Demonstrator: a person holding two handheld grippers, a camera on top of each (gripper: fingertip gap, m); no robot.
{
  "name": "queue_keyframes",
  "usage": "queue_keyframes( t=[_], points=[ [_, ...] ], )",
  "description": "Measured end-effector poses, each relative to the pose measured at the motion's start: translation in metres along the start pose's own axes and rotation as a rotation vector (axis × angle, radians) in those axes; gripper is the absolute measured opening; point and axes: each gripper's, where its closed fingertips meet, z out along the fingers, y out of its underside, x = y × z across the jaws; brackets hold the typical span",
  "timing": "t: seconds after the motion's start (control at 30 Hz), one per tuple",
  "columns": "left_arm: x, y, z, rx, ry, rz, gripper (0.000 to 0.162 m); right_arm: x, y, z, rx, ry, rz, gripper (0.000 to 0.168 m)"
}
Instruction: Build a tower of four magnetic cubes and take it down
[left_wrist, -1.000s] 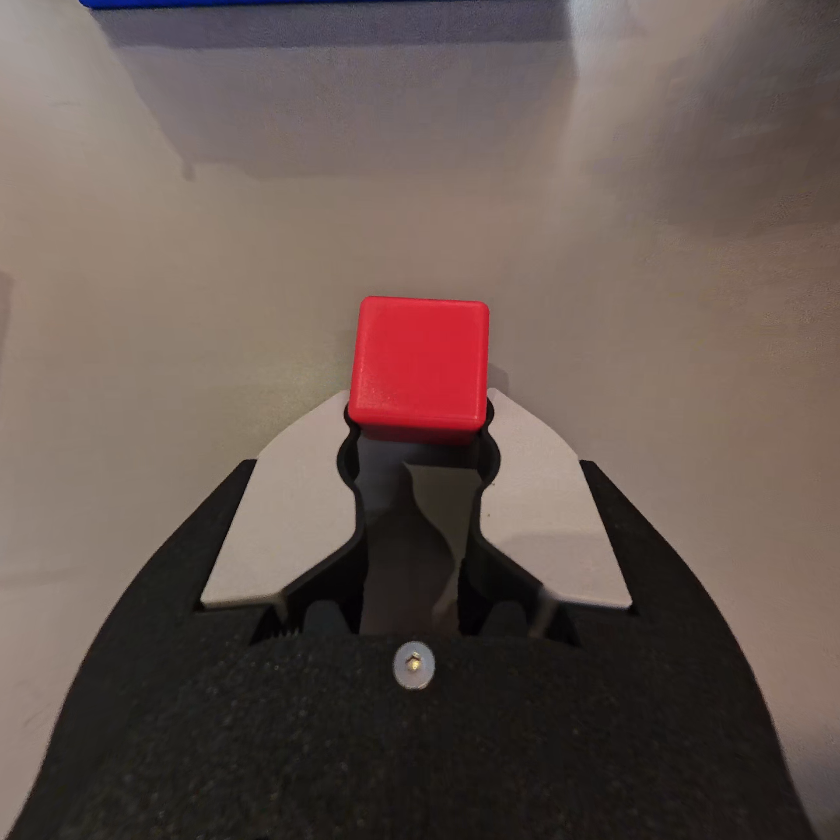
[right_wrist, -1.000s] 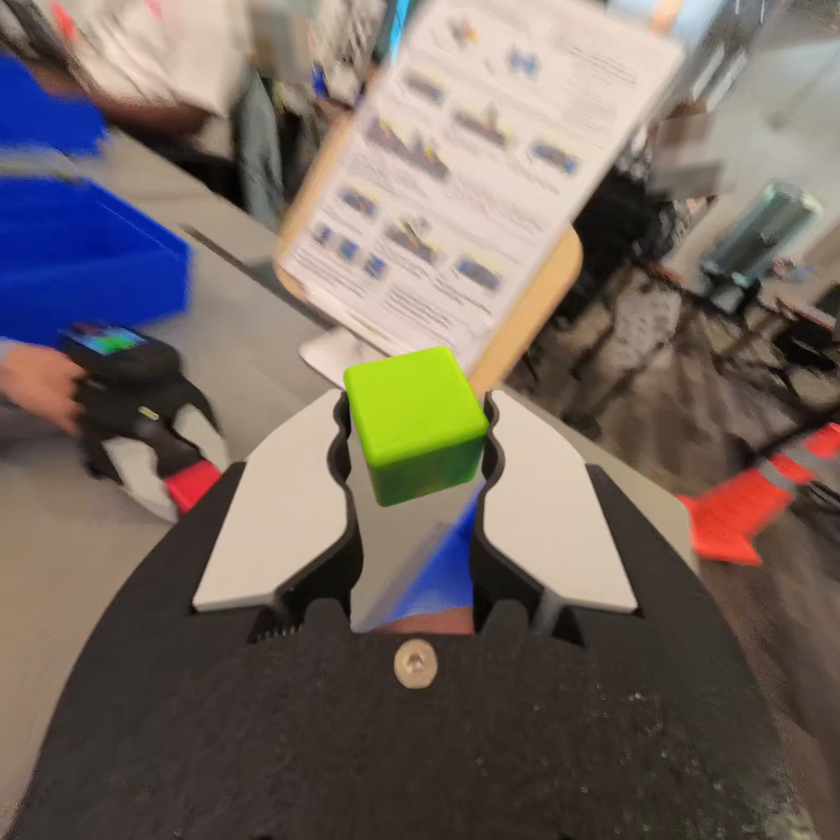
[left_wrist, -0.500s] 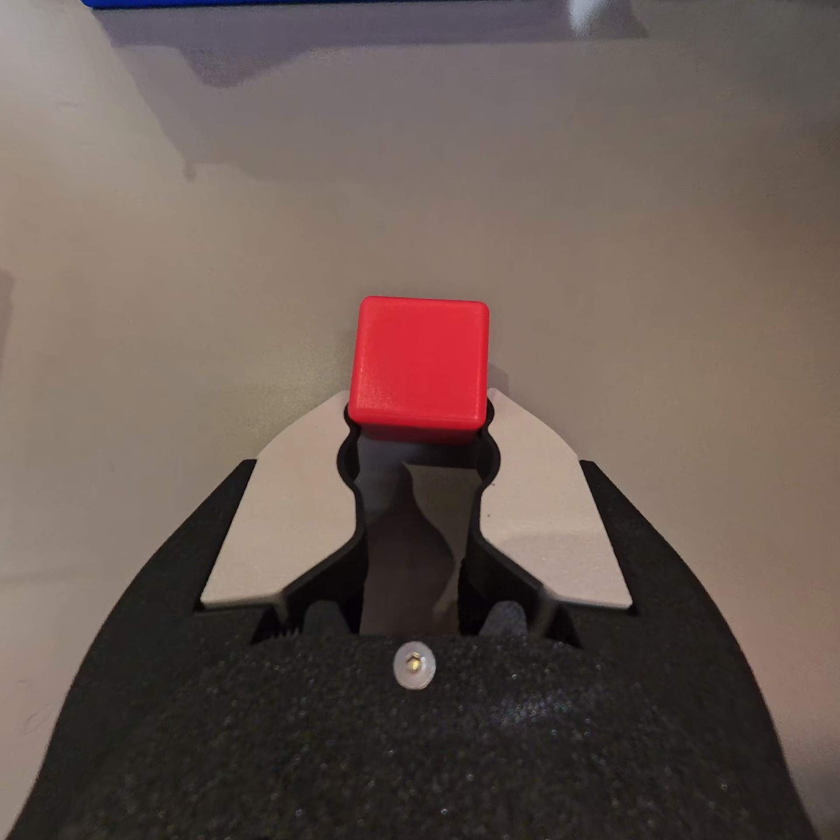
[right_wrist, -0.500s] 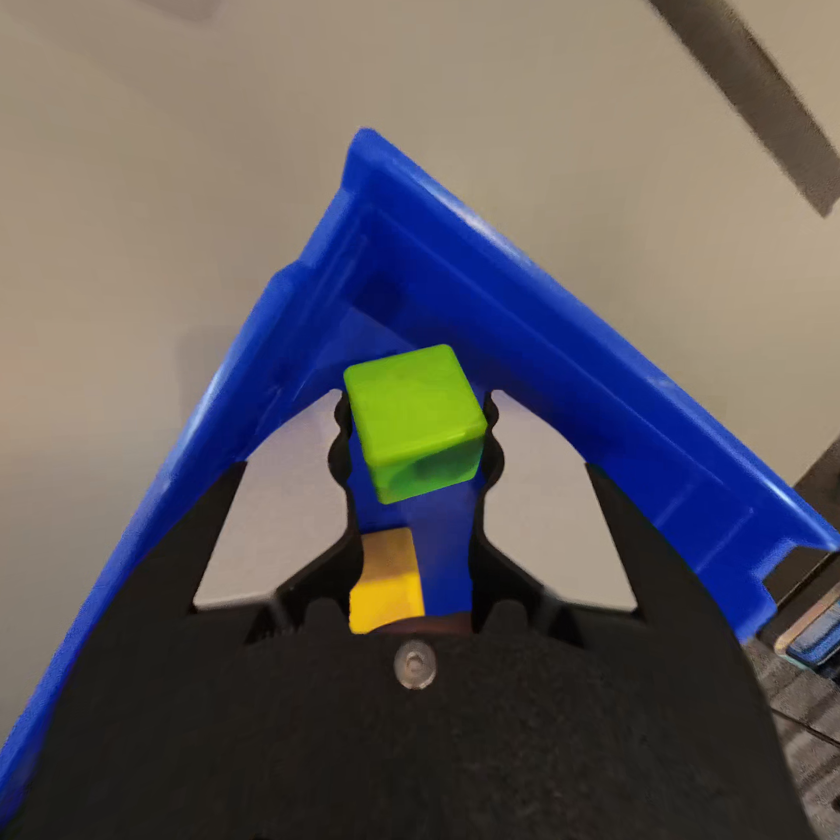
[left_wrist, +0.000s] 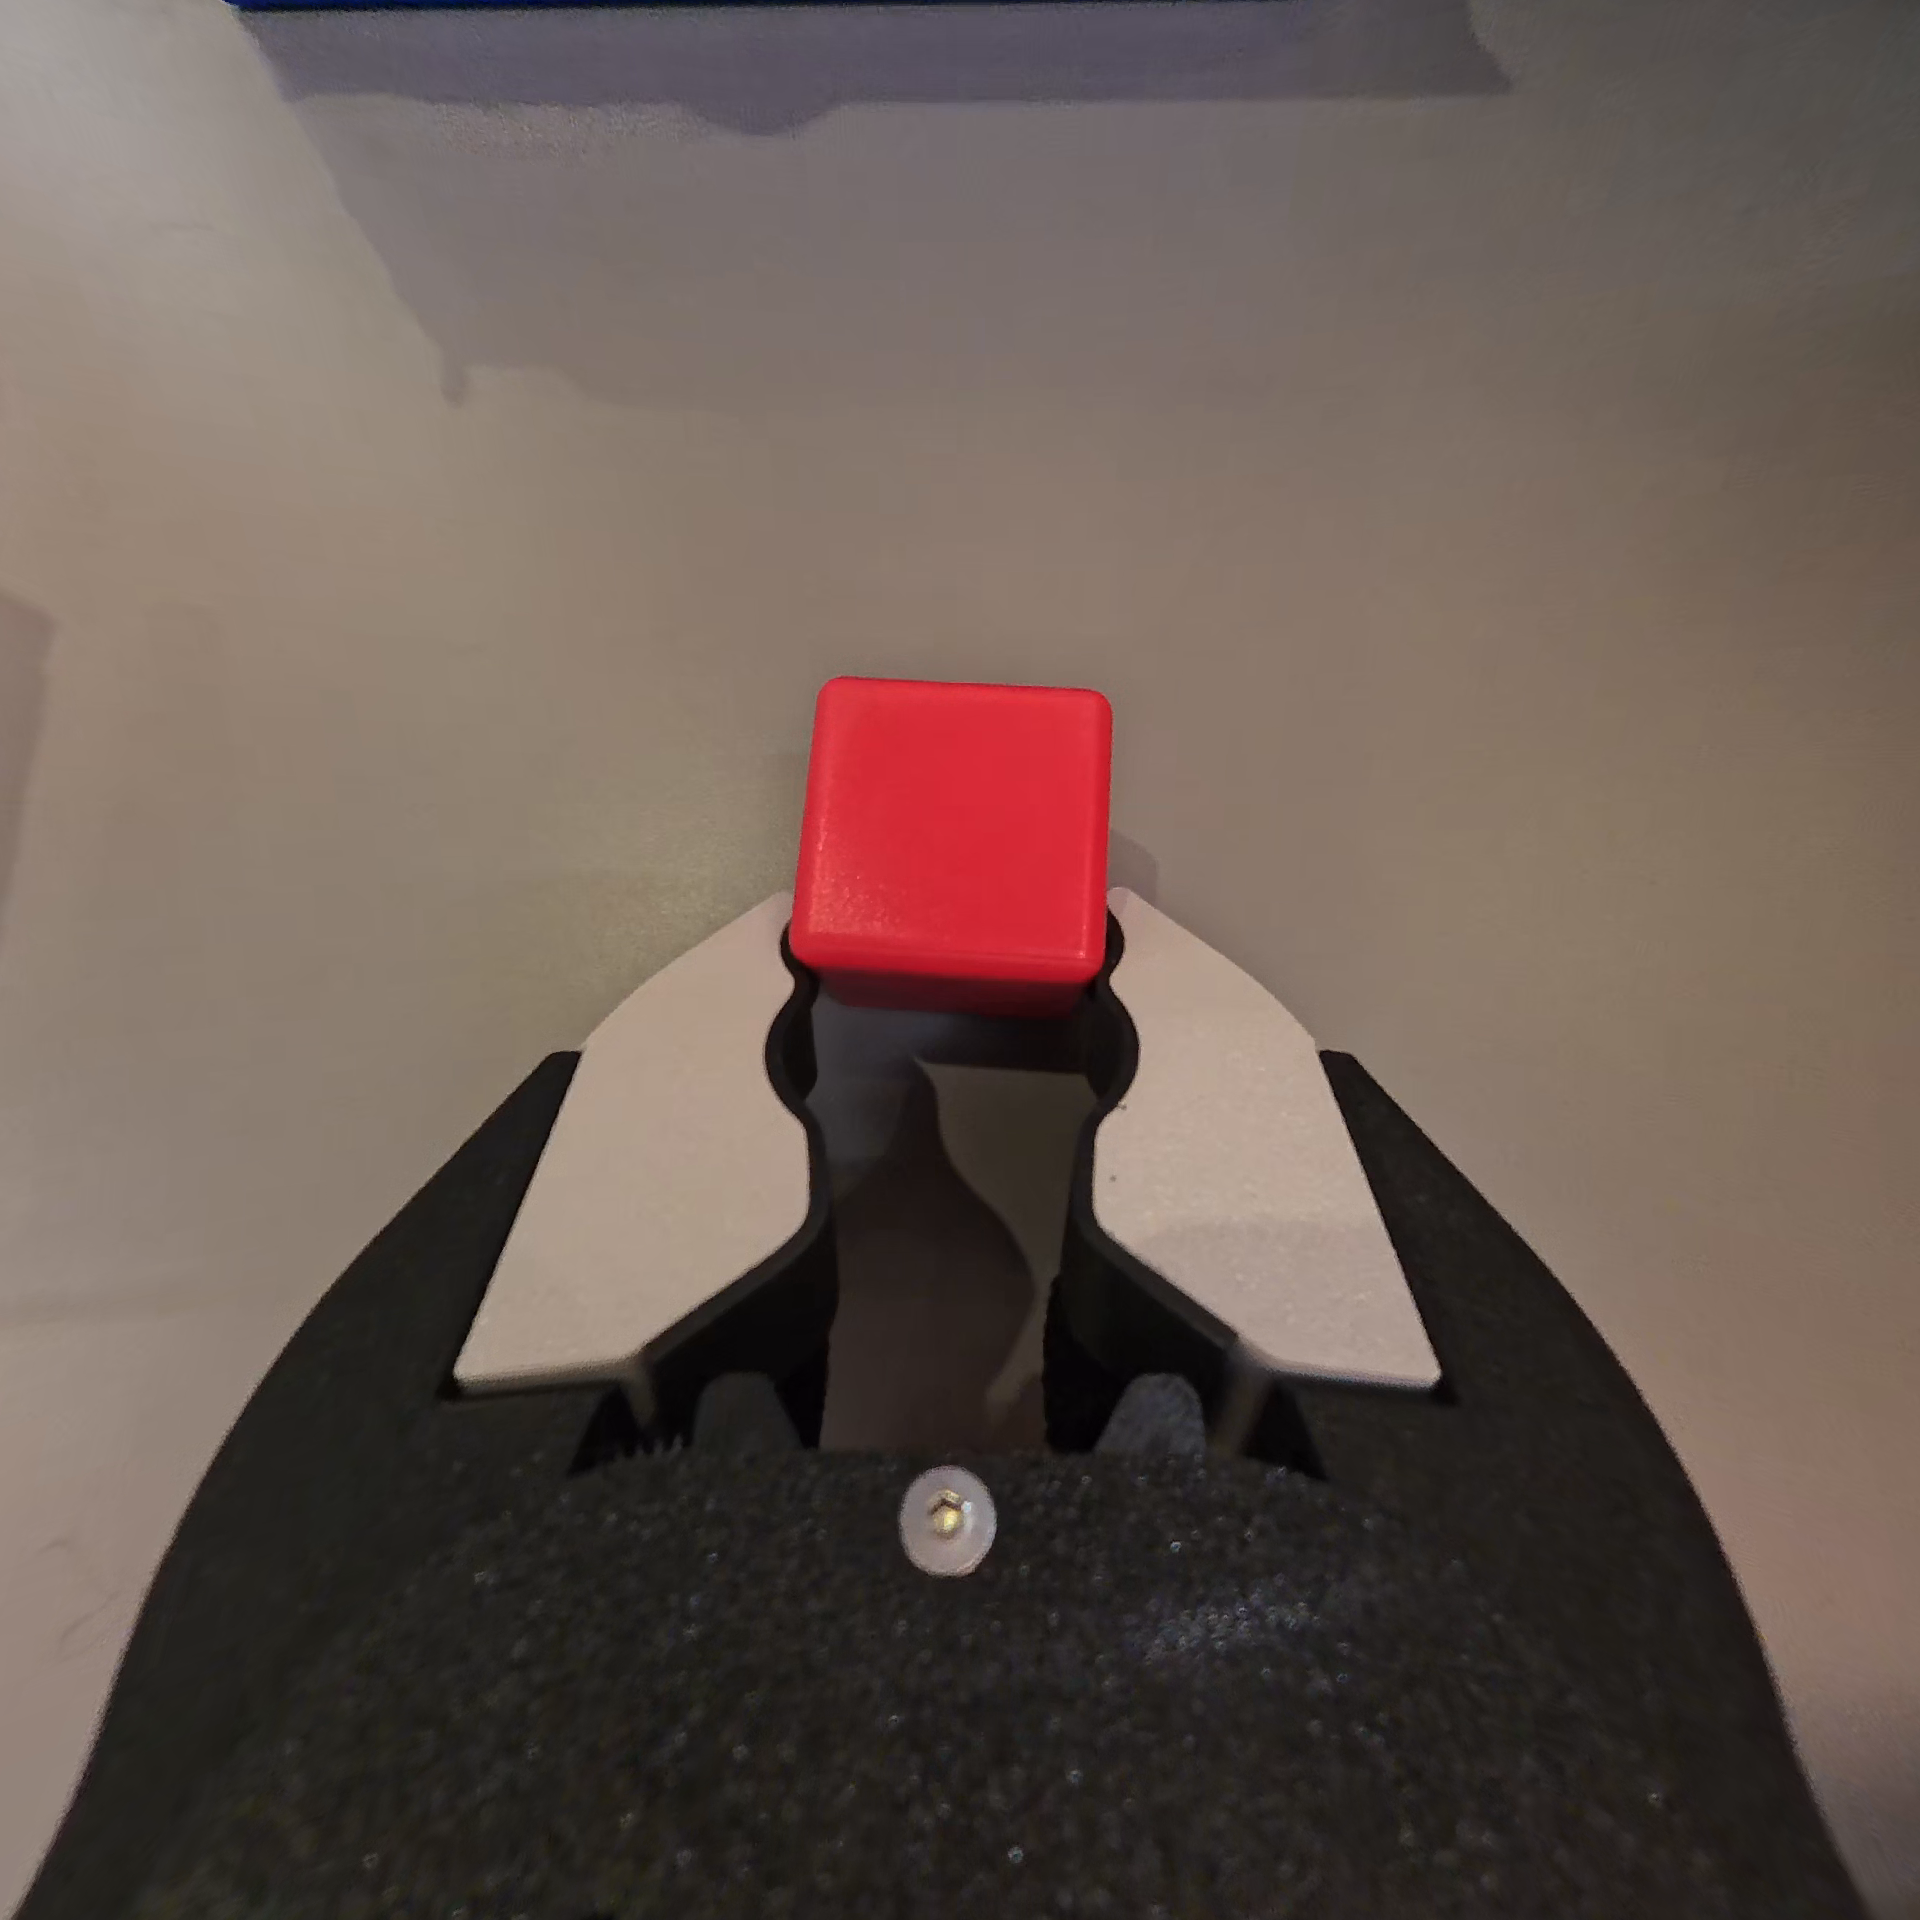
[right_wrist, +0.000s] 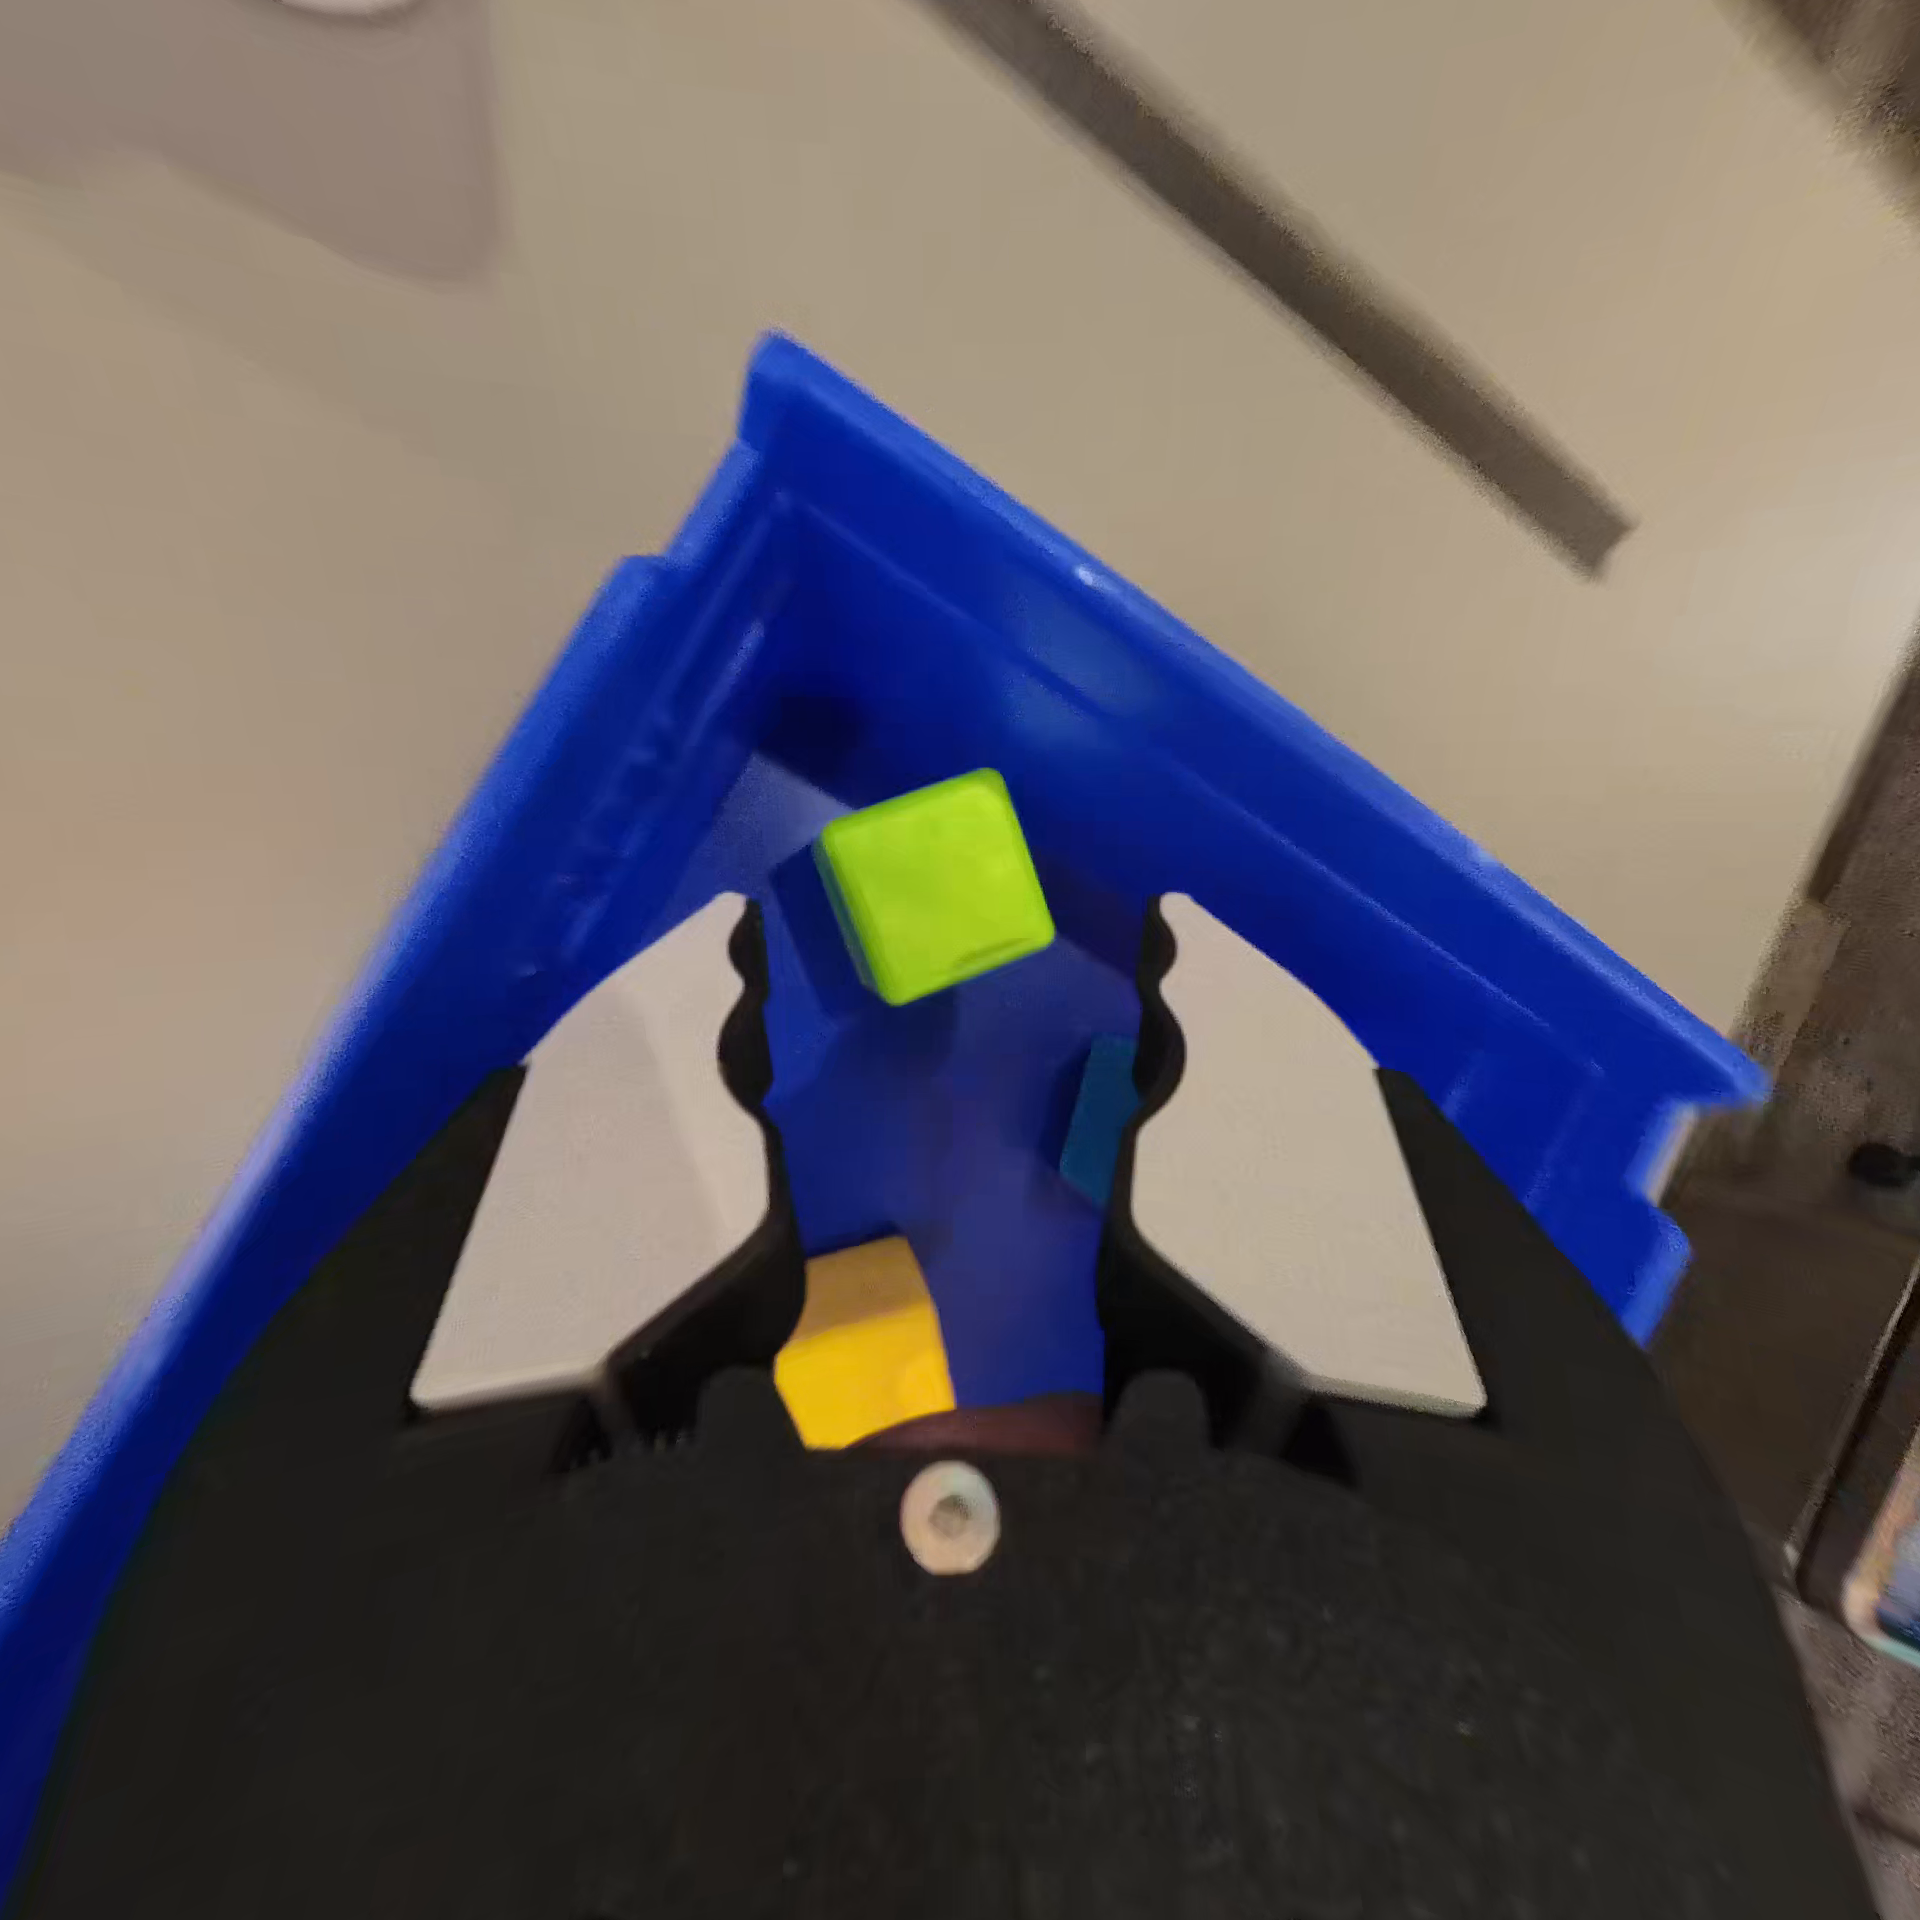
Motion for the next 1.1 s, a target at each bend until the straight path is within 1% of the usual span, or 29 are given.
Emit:
queue_keyframes(
  t=[0.07, 0.1, 0.17, 0.2, 0.27, 0.3, 0.33, 0.4, 0.43, 0.5, 0.53, 0.6, 0.63, 0.67, 0.7, 0.73, 0.77, 0.87, 0.93, 0.97, 1.03, 1.1],
  points=[
    [0.0, 0.0, 0.0, 0.0, 0.0, -0.001, 0.049, -0.002, -0.006, -0.047, 0.191, 0.065, 0.057, 0.067],
    [0.0, 0.0, 0.0, 0.0, 0.0, -0.002, 0.049, -0.011, -0.006, -0.074, 0.308, 0.082, 0.099, 0.064],
    [0.0, 0.0, 0.0, 0.0, -0.001, -0.001, 0.049, -0.049, 0.005, -0.125, 0.532, 0.045, 0.167, 0.063],
    [0.0, 0.0, 0.0, 0.0, -0.002, -0.001, 0.049, -0.078, 0.014, -0.145, 0.639, -0.019, 0.208, 0.06],
    [0.0, 0.0, 0.0, 0.0, -0.003, 0.0, 0.049, -0.157, 0.035, -0.172, 0.829, -0.257, 0.262, 0.054],
    [0.0, 0.0, 0.0, 0.0, -0.004, 0.0, 0.049, -0.195, 0.048, -0.178, 0.898, -0.346, 0.268, 0.054],
    [0.0, 0.0, 0.0, 0.0, -0.005, 0.0, 0.049, -0.225, 0.064, -0.176, 0.923, -0.38, 0.269, 0.053],
    [0.0, 0.0, 0.0, 0.0, -0.007, -0.001, 0.049, -0.273, 0.09, -0.17, 0.949, -0.43, 0.269, 0.054],
    [-0.001, 0.0, 0.0, 0.0, -0.008, -0.002, 0.049, -0.29, 0.098, -0.17, 0.946, -0.443, 0.264, 0.053],
    [-0.001, 0.0, 0.0, 0.0, -0.014, 0.002, 0.049, -0.313, 0.097, -0.178, 0.935, -0.458, 0.191, 0.053],
    [-0.001, 0.0, 0.0, 0.001, -0.018, 0.004, 0.049, -0.319, 0.094, -0.183, 0.953, -0.445, 0.135, 0.052],
    [-0.002, 0.0, -0.001, 0.0, -0.033, 0.006, 0.049, -0.322, 0.094, -0.173, 0.929, -0.378, 0.045, 0.05],
    [-0.002, 0.001, -0.002, 0.001, -0.038, 0.002, 0.052, -0.322, 0.096, -0.165, 0.901, -0.356, 0.023, 0.05],
    [-0.001, 0.0, -0.004, 0.011, -0.047, -0.02, 0.063, -0.321, 0.098, -0.157, 0.876, -0.343, 0.014, 0.05],
    [0.0, -0.001, -0.009, 0.036, -0.06, -0.061, 0.068, -0.321, 0.1, -0.152, 0.852, -0.345, 0.014, 0.051],
    [0.001, -0.005, -0.017, 0.069, -0.079, -0.105, 0.068, -0.32, 0.102, -0.152, 0.844, -0.35, 0.017, 0.052],
    [0.0, -0.009, -0.027, 0.102, -0.12, -0.144, 0.068, -0.318, 0.102, -0.154, 0.852, -0.344, 0.02, 0.052],
    [-0.014, -0.016, -0.069, 0.204, -0.369, -0.289, 0.068, -0.311, 0.106, -0.159, 0.862, -0.331, 0.032, 0.052],
    [-0.013, -0.018, -0.101, 0.316, -0.541, -0.472, 0.067, -0.309, 0.109, -0.157, 0.846, -0.326, 0.038, 0.052],
    [-0.004, -0.016, -0.115, 0.379, -0.598, -0.577, 0.066, -0.307, 0.11, -0.156, 0.838, -0.32, 0.036, 0.052],
    [0.029, -0.006, -0.131, 0.506, -0.651, -0.747, 0.057, -0.306, 0.111, -0.154, 0.822, -0.305, 0.041, 0.053],
    [0.067, 0.008, -0.137, 0.558, -0.699, -0.784, 0.058, -0.305, 0.11, -0.151, 0.799, -0.304, 0.064, 0.053]
  ],
)
